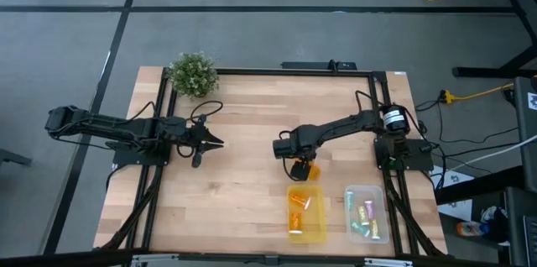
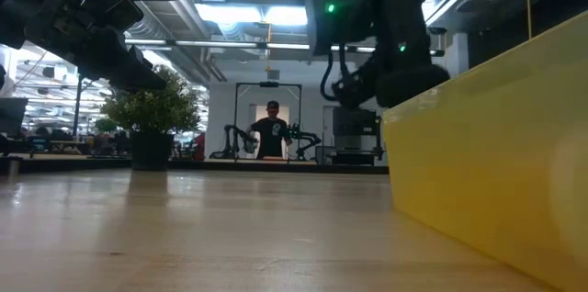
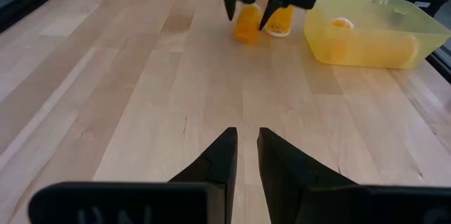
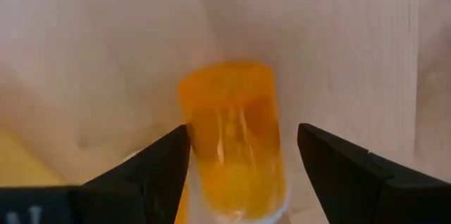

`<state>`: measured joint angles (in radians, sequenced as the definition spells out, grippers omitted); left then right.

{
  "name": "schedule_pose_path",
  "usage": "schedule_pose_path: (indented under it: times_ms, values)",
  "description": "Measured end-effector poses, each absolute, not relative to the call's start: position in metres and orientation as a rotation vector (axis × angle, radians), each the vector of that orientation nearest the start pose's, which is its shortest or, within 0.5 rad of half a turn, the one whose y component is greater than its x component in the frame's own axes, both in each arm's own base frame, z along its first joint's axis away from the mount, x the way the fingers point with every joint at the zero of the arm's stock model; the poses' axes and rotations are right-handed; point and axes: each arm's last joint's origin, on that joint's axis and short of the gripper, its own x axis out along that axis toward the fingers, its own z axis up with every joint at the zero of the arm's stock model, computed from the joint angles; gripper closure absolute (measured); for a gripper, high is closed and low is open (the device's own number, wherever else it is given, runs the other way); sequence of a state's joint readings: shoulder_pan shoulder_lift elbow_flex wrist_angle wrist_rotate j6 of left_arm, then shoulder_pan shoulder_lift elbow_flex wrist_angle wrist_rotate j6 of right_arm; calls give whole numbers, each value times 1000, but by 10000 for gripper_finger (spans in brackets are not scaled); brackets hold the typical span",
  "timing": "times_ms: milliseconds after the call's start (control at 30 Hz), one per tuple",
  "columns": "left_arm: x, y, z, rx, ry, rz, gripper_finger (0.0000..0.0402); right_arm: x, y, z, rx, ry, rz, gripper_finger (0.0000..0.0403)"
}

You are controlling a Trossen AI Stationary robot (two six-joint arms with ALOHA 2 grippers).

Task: Pick and place medicine bottles into bin by pill shape (circle, oval)
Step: Put the orange capsule bottle into the yellow bin

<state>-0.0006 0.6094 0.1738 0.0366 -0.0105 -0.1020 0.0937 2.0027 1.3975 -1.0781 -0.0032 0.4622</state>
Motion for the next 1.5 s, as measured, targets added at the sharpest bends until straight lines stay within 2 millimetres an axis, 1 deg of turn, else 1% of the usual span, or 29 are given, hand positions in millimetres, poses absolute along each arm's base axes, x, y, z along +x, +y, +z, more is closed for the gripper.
schedule_pose_path:
  times_ms: [100, 300, 400, 600, 700, 800, 933, 1000, 1067, 1200, 1267, 1400, 1500]
  values:
    - [140, 0, 168, -99, 398, 30, 351, 356, 27, 151, 299, 1665, -321, 139]
    - [140, 0, 168, -99, 398, 31, 351, 361, 19, 150, 385, 1624, -375, 139]
    - [140, 0, 168, -99, 398, 31, 351, 360, 18, 150, 435, 1627, -402, 139]
    - [140, 0, 168, -99, 398, 30, 351, 360, 18, 150, 480, 1618, -451, 145]
    - [140, 0, 168, -98, 397, 30, 351, 360, 18, 150, 513, 1610, -490, 166]
    - [140, 0, 168, -99, 398, 30, 351, 360, 18, 150, 527, 1607, -506, 202]
    - [140, 0, 168, -99, 398, 30, 351, 360, 19, 154, 558, 1633, -488, 239]
    - [140, 0, 168, -99, 398, 30, 351, 361, 20, 163, 576, 1641, -474, 239]
    - [140, 0, 168, -99, 398, 30, 351, 363, 20, 179, 575, 1636, -473, 239]
    - [140, 0, 168, -99, 397, 30, 351, 369, 21, 216, 562, 1569, -470, 223]
    - [140, 0, 168, -99, 398, 30, 351, 374, 23, 237, 569, 1520, -444, 222]
    - [140, 0, 168, -101, 397, 30, 351, 384, 38, 273, 628, 1436, -307, 227]
    - [140, 0, 168, -102, 398, 30, 351, 388, 54, 293, 661, 1377, -233, 226]
